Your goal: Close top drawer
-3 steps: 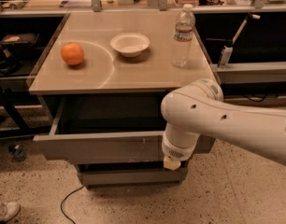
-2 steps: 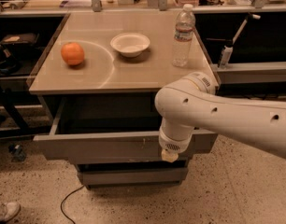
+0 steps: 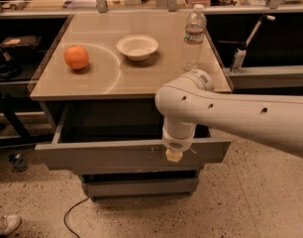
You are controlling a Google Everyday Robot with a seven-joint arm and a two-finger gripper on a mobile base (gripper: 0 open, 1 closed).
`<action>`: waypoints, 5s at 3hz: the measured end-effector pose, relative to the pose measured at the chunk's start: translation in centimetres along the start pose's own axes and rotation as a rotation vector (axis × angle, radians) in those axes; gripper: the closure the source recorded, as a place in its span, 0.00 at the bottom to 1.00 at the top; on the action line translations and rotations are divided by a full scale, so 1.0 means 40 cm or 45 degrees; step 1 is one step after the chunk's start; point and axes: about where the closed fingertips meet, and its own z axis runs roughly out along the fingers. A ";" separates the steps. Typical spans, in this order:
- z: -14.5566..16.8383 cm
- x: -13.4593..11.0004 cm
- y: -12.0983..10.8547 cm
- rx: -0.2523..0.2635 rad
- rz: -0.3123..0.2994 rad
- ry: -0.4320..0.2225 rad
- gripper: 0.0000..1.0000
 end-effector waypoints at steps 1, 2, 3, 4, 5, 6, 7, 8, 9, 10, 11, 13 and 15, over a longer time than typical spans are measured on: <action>0.012 -0.015 -0.031 0.006 -0.020 0.015 1.00; 0.012 -0.016 -0.031 0.006 -0.020 0.015 0.81; 0.012 -0.016 -0.031 0.006 -0.020 0.015 0.58; 0.012 -0.016 -0.031 0.006 -0.020 0.015 0.34; 0.012 -0.016 -0.031 0.006 -0.020 0.015 0.11; 0.012 -0.015 -0.031 0.006 -0.020 0.015 0.00; 0.012 -0.015 -0.031 0.006 -0.020 0.015 0.00; 0.012 -0.015 -0.031 0.006 -0.020 0.015 0.18; 0.012 -0.015 -0.031 0.006 -0.020 0.015 0.40; 0.012 -0.015 -0.031 0.006 -0.020 0.015 0.63; 0.011 -0.016 -0.032 0.008 -0.022 0.016 0.87; 0.010 -0.056 -0.134 0.087 -0.058 0.054 1.00; 0.038 -0.086 -0.201 0.091 -0.077 0.078 1.00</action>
Offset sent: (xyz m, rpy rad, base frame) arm 0.0125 0.0026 -0.0036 -0.0125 -0.0015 0.0134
